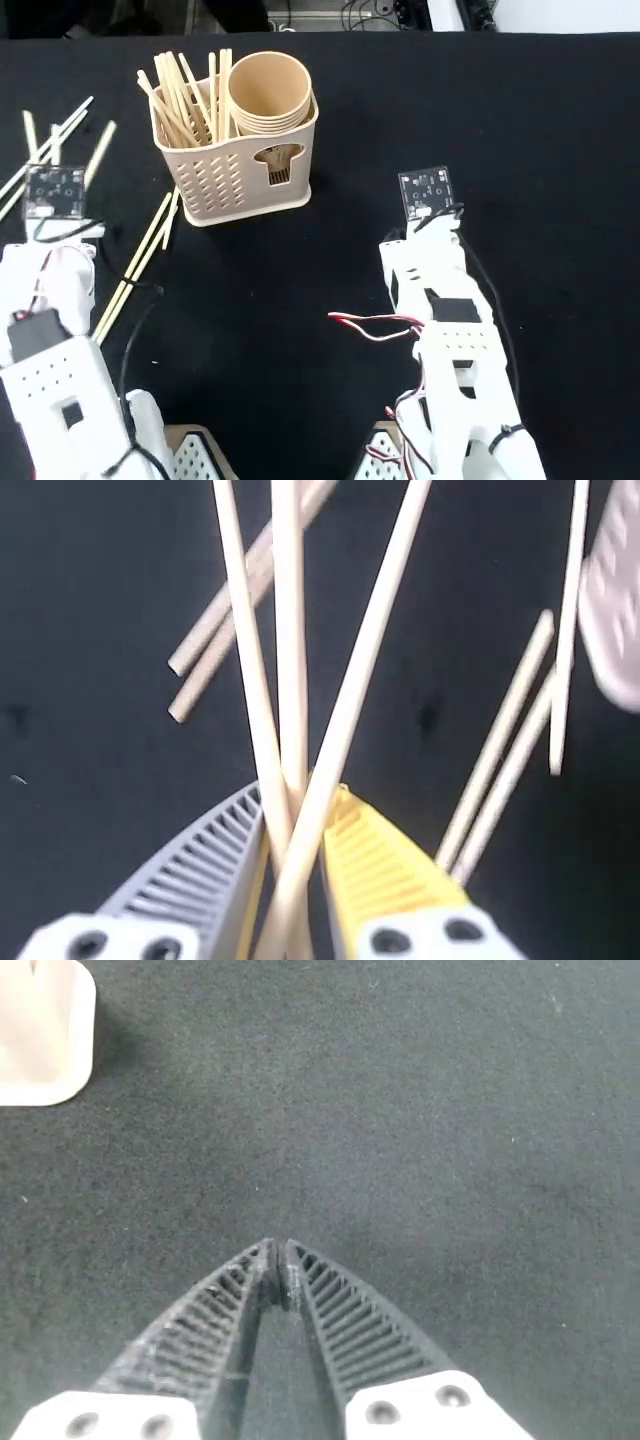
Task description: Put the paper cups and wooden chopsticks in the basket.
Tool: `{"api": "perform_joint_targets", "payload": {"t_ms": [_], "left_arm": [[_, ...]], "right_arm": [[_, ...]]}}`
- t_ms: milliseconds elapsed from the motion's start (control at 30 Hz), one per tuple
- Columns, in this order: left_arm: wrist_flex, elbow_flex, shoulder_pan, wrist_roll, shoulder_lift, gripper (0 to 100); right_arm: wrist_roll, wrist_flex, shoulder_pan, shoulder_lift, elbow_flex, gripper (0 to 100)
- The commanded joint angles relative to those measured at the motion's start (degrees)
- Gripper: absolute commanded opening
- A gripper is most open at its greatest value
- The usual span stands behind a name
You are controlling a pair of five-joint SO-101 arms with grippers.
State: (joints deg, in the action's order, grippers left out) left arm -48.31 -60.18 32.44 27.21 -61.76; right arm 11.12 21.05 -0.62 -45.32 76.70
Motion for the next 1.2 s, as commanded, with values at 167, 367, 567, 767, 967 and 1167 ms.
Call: {"api": "perform_joint_targets", "payload": {"t_ms": [167,367,567,767,967,1167], "left_arm": [[13.2,-12.4,0.1,-11.4,-20.8,3],[27.3,-28.2,0.1,-18.5,-35.9,3],[36.2,-36.6,0.0,-21.2,-42.5,3],[40.4,-36.4,0.0,-23.7,-42.4,3],[47.9,-36.4,0.0,-28.9,-42.5,3],[48.8,-36.4,0.0,-28.8,-42.5,3]], "right_arm": [[0.4,-0.6,-0.8,-1.3,-0.3,1.3],[0.4,-0.6,-0.8,-1.3,-0.3,1.3],[0.4,-0.6,-0.8,-1.3,-0.4,1.3],[0.4,-0.6,-0.8,-1.3,-0.4,1.3],[0.4,-0.6,-0.8,-1.3,-0.4,1.3],[0.4,-0.6,-0.8,-1.3,-0.4,1.3]]}}
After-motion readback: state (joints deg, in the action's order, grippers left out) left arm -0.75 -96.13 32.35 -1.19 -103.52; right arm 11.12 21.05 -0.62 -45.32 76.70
